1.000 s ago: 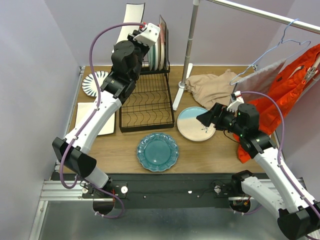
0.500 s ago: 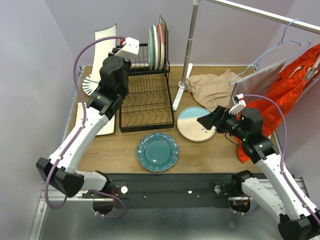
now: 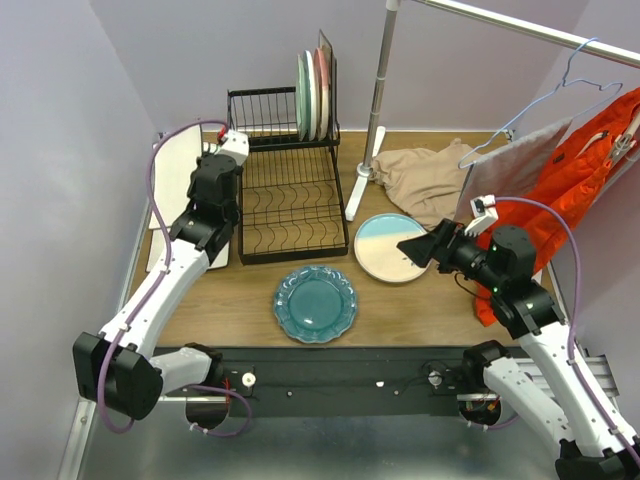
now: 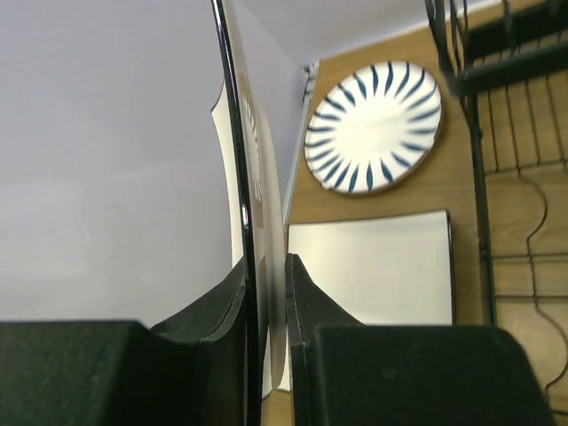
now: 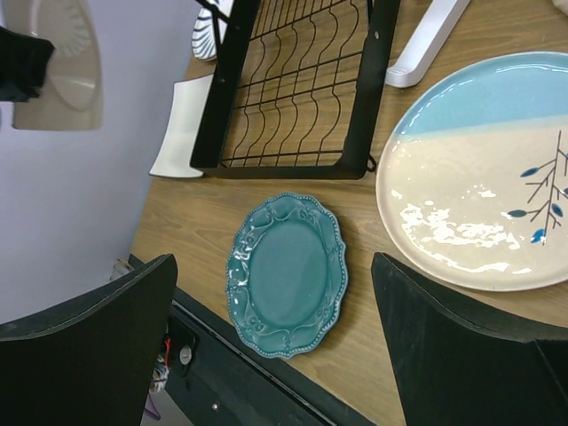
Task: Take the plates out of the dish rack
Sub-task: Unload the plate from the dish rack, then place the plate at the center of the board.
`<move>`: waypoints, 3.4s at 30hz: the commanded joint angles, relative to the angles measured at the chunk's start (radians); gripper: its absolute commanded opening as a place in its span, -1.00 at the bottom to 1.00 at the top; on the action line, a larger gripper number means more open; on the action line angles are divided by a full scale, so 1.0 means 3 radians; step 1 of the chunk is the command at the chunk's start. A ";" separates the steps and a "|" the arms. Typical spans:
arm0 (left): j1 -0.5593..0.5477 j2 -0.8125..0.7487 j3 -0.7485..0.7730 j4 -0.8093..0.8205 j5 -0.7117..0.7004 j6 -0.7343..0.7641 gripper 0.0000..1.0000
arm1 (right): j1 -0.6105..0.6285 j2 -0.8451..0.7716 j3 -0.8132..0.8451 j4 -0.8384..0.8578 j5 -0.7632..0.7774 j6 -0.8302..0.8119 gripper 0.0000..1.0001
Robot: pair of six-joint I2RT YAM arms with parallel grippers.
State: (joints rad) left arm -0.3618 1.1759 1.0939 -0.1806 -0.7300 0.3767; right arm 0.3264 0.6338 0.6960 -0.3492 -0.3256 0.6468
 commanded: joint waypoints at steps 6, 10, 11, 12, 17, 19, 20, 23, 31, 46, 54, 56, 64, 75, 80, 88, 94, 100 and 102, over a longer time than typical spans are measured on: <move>0.0194 -0.0070 -0.0374 0.0623 0.0127 0.0253 -1.00 | 0.0001 -0.0098 0.0001 -0.0124 -0.0065 -0.0029 0.97; 0.0199 -0.0049 -0.0537 0.0653 0.0163 0.0268 -1.00 | -0.0004 -0.0093 -0.0009 -0.0130 -0.0050 -0.0029 0.97; 0.0199 -0.0044 -0.0568 0.0673 0.0168 0.0283 -1.00 | 0.0001 -0.0093 -0.0009 -0.0130 -0.0045 -0.0029 0.97; 0.0199 -0.0029 -0.0598 0.0724 0.0143 0.0283 -1.00 | 0.0001 -0.0088 0.0001 -0.0130 -0.0060 -0.0029 0.97; 0.0199 0.0063 -0.0716 0.0807 0.0071 0.0304 -1.00 | 0.0001 -0.0124 0.0022 -0.0145 -0.0045 -0.0044 0.96; 0.0199 0.0140 -0.0747 0.0817 0.0000 0.0278 -1.00 | 0.0001 -0.0144 0.0032 -0.0160 -0.0040 -0.0039 0.97; 0.0199 0.0171 -0.0757 0.0822 -0.0041 0.0253 -1.00 | 0.0001 -0.0144 0.0037 -0.0165 -0.0040 -0.0044 0.96; 0.0199 0.0248 -0.0864 0.0893 -0.0108 0.0217 -1.00 | 0.0001 -0.0149 0.0088 -0.0206 -0.0024 -0.0070 0.97; 0.0194 0.0401 -0.1059 0.1154 -0.0179 0.0248 -1.00 | 0.0001 -0.0134 0.0318 -0.0411 0.0114 -0.0259 0.97; 0.0189 0.0753 -0.1100 0.1390 -0.0568 0.0360 -1.00 | 0.0001 -0.0165 0.0405 -0.0538 0.0155 -0.0366 0.97; 0.0183 0.1009 -0.1120 0.1635 -0.0900 0.0467 -1.00 | -0.0004 -0.0190 0.0451 -0.0615 0.0180 -0.0407 0.97; 0.0173 0.1050 -0.1161 0.1721 -0.0967 0.0549 -1.00 | 0.0001 -0.0200 0.0462 -0.0625 0.0190 -0.0402 0.98; 0.0132 0.1331 -0.0977 0.1492 -0.0982 0.0483 -1.00 | -0.0004 -0.0200 0.0457 -0.0636 0.0201 -0.0361 0.98; 0.0122 0.1602 -0.1028 0.1517 -0.0921 0.0360 -1.00 | -0.0004 -0.0257 0.0477 -0.0718 0.0257 -0.0366 0.97; 0.0076 0.1705 -0.1100 0.1625 -0.0998 0.0370 -1.00 | 0.0001 -0.0262 0.0441 -0.0733 0.0231 -0.0371 0.98; 0.0005 0.1761 -0.1013 0.1579 -0.1034 0.0309 -0.94 | 0.0001 -0.0257 0.0477 -0.0733 0.0242 -0.0366 0.98; -0.0041 0.1751 -0.0977 0.1405 -0.1049 0.0156 -0.69 | 0.0001 -0.0267 0.0431 -0.0733 0.0226 -0.0346 0.98; -0.0067 0.1730 -0.0936 0.1293 -0.1003 0.0008 -0.55 | 0.0001 -0.0303 0.0467 -0.0733 0.0221 -0.0331 0.97; -0.0067 0.1746 -0.0896 0.1247 -0.0998 -0.0033 -0.53 | 0.0001 -0.0318 0.0467 -0.0748 0.0221 -0.0331 0.98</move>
State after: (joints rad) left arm -0.3447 1.7084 0.7692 0.1787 -0.9813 0.4576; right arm 0.3260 0.5575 0.8124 -0.5510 -0.2707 0.5484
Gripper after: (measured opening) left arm 0.238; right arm 0.987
